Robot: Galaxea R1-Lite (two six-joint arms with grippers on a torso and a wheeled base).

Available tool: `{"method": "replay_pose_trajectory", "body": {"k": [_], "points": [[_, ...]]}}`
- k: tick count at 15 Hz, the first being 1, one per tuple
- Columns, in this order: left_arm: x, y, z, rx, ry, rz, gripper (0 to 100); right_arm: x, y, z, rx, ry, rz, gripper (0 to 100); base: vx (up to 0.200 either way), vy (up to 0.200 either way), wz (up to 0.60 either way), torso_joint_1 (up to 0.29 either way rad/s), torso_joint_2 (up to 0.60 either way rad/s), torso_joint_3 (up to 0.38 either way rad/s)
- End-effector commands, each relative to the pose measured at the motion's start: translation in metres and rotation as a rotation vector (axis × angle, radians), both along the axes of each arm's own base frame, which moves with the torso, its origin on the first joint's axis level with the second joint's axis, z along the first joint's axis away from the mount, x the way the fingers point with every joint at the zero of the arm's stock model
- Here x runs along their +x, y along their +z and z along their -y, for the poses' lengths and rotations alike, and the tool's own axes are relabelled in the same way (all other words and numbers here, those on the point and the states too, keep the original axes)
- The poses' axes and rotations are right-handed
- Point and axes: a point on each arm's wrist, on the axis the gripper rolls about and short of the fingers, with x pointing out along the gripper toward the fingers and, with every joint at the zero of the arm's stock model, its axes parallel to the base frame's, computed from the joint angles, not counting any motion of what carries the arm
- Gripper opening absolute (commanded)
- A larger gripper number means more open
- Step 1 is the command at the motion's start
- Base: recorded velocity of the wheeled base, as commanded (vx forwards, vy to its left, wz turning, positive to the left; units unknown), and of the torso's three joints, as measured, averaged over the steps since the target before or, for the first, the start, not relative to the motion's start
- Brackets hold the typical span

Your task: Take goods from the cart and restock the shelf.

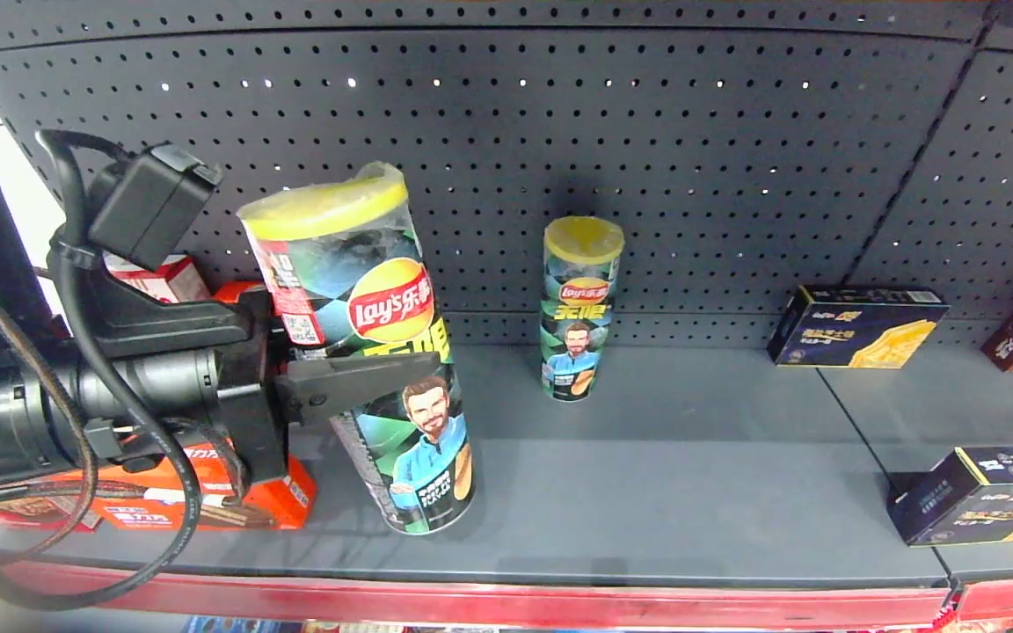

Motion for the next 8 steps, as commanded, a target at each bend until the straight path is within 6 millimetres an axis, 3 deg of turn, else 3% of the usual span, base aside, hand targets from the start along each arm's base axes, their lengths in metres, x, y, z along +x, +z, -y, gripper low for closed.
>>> {"method": "replay_pose_trajectory", "body": {"k": [1,8], "points": [[-0.0005,0.0010,-0.0003,-0.003,0.000,0.006,0,0.0000,0.0001,0.0000,0.000,-0.002,0.001,100,0.000,0.000,0.00,0.000,0.00,0.000],[0.0007,0.0022,-0.0005,-0.005,0.003,0.009,0,0.0021,0.0054,-0.0015,-0.032,0.045,-0.023,100,0.000,0.000,0.00,0.000,0.00,0.000]]}}
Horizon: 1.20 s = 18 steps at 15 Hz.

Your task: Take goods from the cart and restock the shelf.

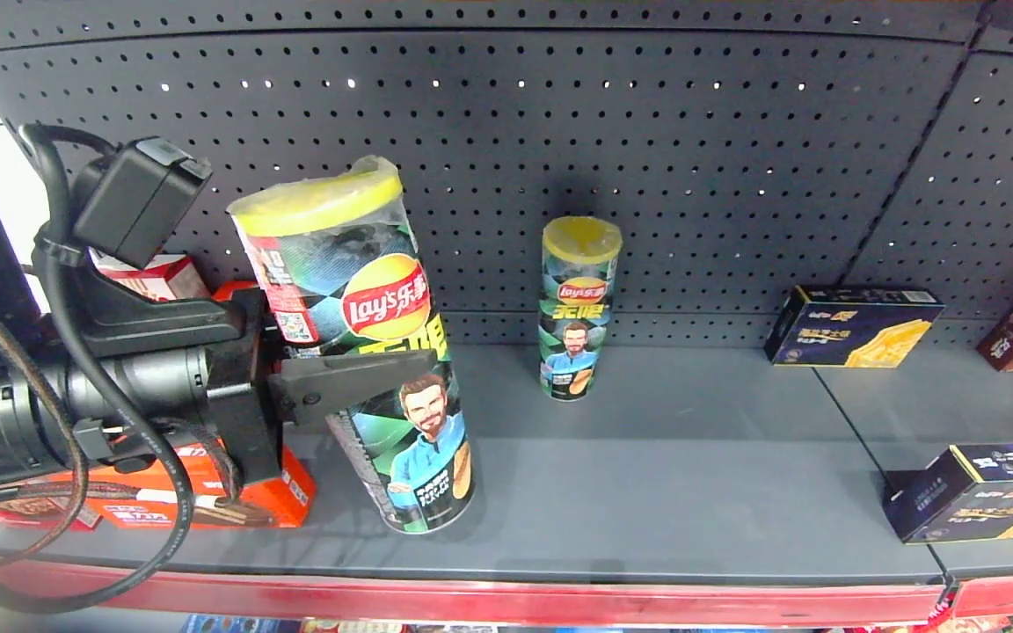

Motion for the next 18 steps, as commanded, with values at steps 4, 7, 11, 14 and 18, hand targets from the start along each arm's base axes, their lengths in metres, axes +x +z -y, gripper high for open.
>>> {"method": "replay_pose_trajectory", "body": {"k": [4,7,11,14,18], "points": [[0.006,0.001,-0.004,-0.007,0.009,0.001,0,0.026,0.115,-0.004,0.075,0.186,-0.020,100,0.000,0.000,0.00,0.000,0.00,0.000],[0.008,0.000,-0.006,-0.021,0.014,0.009,0,0.082,0.132,-0.012,0.062,0.316,-0.114,100,0.000,0.000,0.00,0.000,0.00,0.000],[0.006,-0.006,-0.007,-0.013,0.018,-0.013,0,0.159,0.137,-0.028,0.058,0.373,-0.135,100,0.000,0.000,0.00,0.000,0.00,0.000],[0.006,-0.009,-0.007,-0.011,0.012,-0.018,0,0.209,0.143,-0.035,-0.027,0.489,-0.104,100,0.000,0.000,0.00,0.000,0.00,0.000],[0.004,-0.010,-0.007,-0.010,-0.005,-0.021,0,0.252,0.159,-0.061,-0.120,0.761,-0.038,100,0.000,0.000,0.00,0.000,0.00,0.000]]}}
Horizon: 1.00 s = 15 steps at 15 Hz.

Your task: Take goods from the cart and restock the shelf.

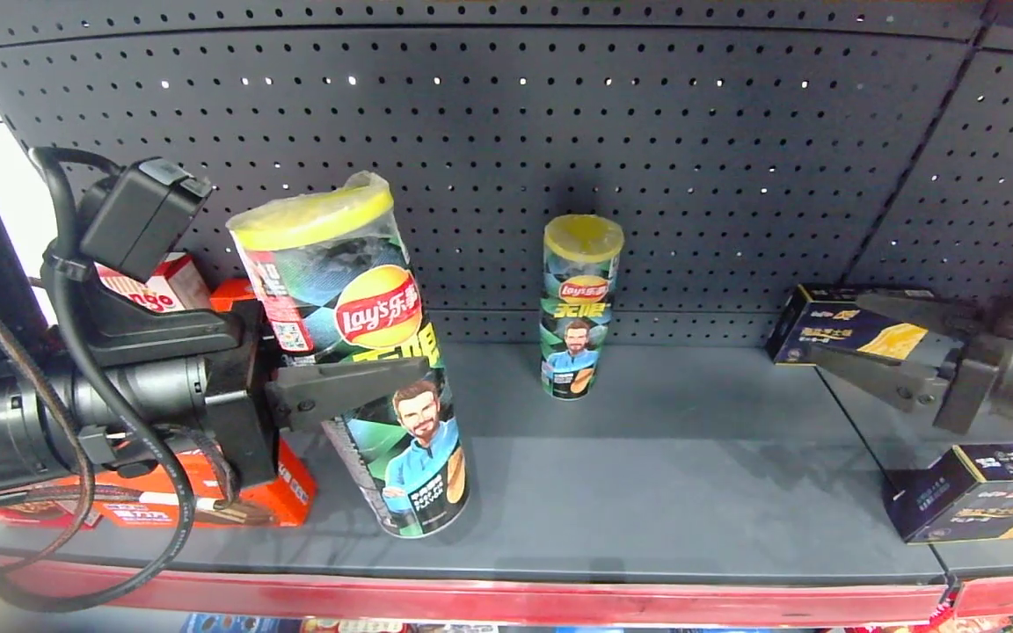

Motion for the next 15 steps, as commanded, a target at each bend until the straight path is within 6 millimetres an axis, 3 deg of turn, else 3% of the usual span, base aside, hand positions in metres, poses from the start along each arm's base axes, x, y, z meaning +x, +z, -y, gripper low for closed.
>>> {"method": "replay_pose_trajectory", "body": {"k": [1,2,3,7,11,15], "points": [[0.000,0.000,0.000,0.000,-0.001,0.000,0,0.040,-0.002,-0.017,-0.012,0.143,-0.024,100,0.000,0.000,0.00,0.000,0.00,0.000],[0.000,0.002,0.000,-0.003,-0.001,0.005,0,0.052,0.000,-0.027,-0.009,0.203,-0.024,100,0.000,0.000,0.00,0.000,0.00,0.000],[0.000,0.002,0.000,-0.003,-0.001,0.005,0,0.052,0.000,-0.027,-0.009,0.203,-0.024,100,0.000,0.000,0.00,0.000,0.00,0.000],[0.001,0.002,0.000,-0.004,0.001,0.006,0,0.111,-0.003,-0.042,-0.031,0.543,0.070,100,0.000,0.000,0.00,0.000,0.00,0.000],[0.000,0.003,0.000,-0.004,0.004,0.007,0,0.141,-0.005,-0.057,-0.029,0.596,0.100,100,0.000,0.000,0.00,0.000,0.00,0.000],[0.000,0.002,0.000,-0.003,0.002,0.005,0,0.161,-0.025,-0.068,-0.025,0.608,0.054,100,0.000,0.000,0.00,0.000,0.00,0.000]]}}
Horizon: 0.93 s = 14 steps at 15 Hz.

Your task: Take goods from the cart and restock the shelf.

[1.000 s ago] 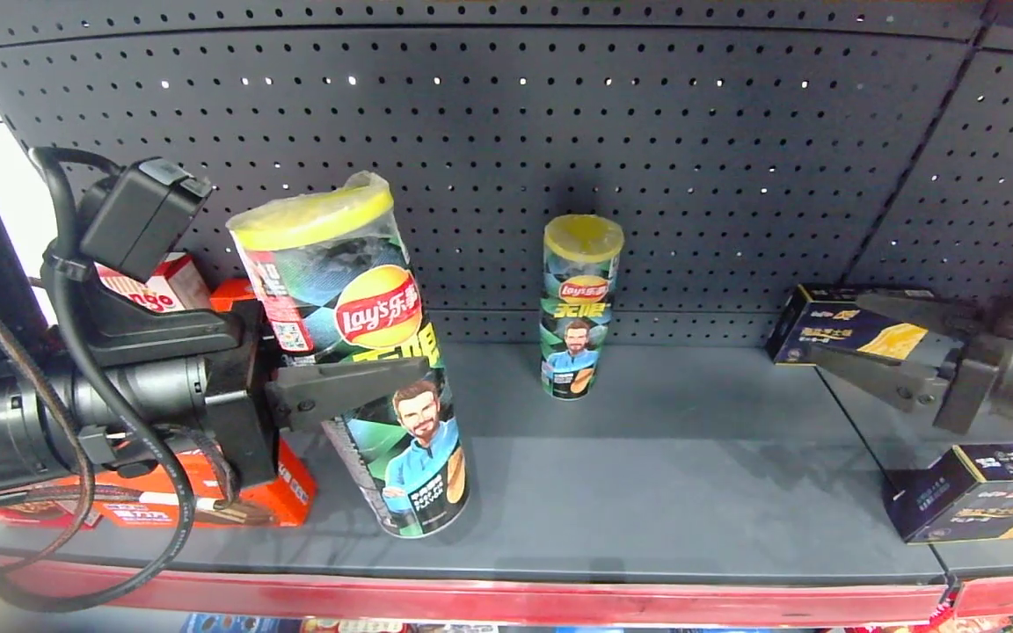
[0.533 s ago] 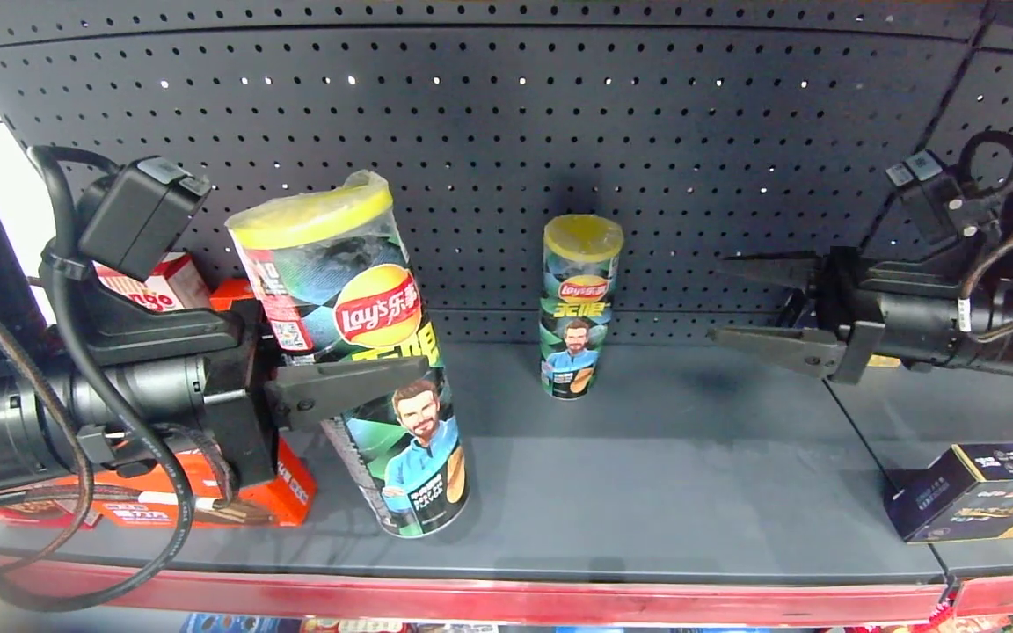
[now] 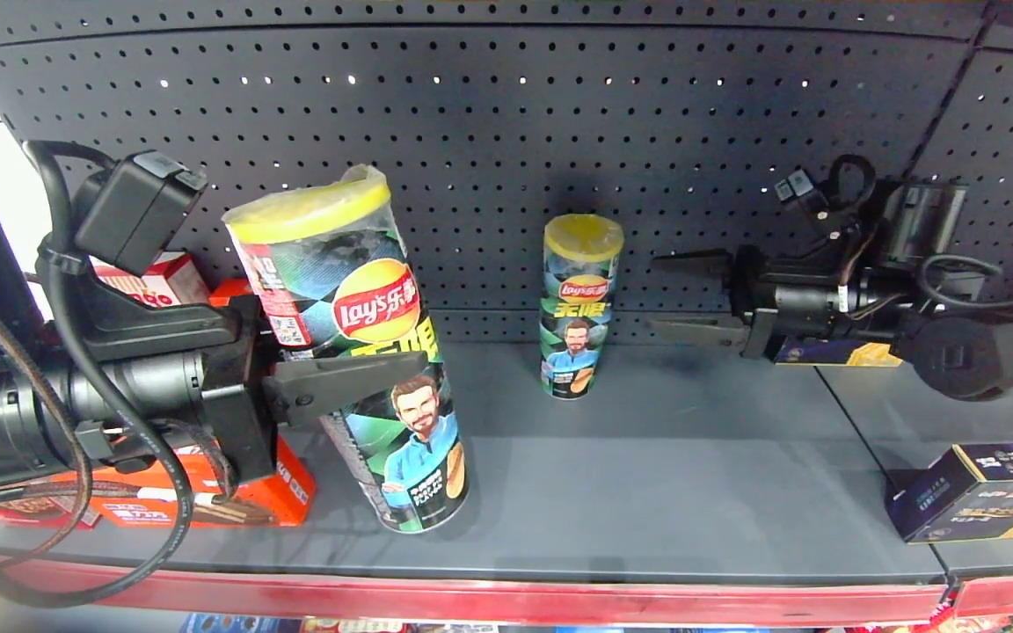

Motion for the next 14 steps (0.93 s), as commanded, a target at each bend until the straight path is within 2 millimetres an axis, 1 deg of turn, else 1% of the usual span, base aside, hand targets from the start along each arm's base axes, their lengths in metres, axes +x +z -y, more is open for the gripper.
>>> {"method": "replay_pose_trajectory", "body": {"k": [1,4,6,8,14], "points": [[0.000,0.000,0.000,0.000,0.000,-0.001,0,0.017,-0.018,-0.006,-0.010,0.003,-0.037,100,0.000,0.000,0.00,0.000,0.00,0.000],[0.001,0.000,0.000,0.001,0.000,-0.005,0,0.035,-0.027,-0.017,-0.010,0.019,-0.039,100,0.000,0.000,0.00,0.000,0.00,0.000],[0.001,0.000,0.000,-0.016,0.003,-0.031,0,0.044,-0.037,-0.026,-0.013,0.035,-0.052,100,0.000,0.000,0.00,0.000,0.00,0.000],[0.001,0.001,0.000,-0.020,0.003,-0.035,0,0.051,-0.042,-0.036,-0.013,0.053,-0.050,100,0.000,0.000,0.00,0.000,0.00,0.000],[0.002,0.000,0.001,-0.019,0.005,-0.038,0,0.063,-0.060,-0.060,-0.018,0.093,-0.068,100,0.000,0.000,0.00,0.000,0.00,0.000]]}}
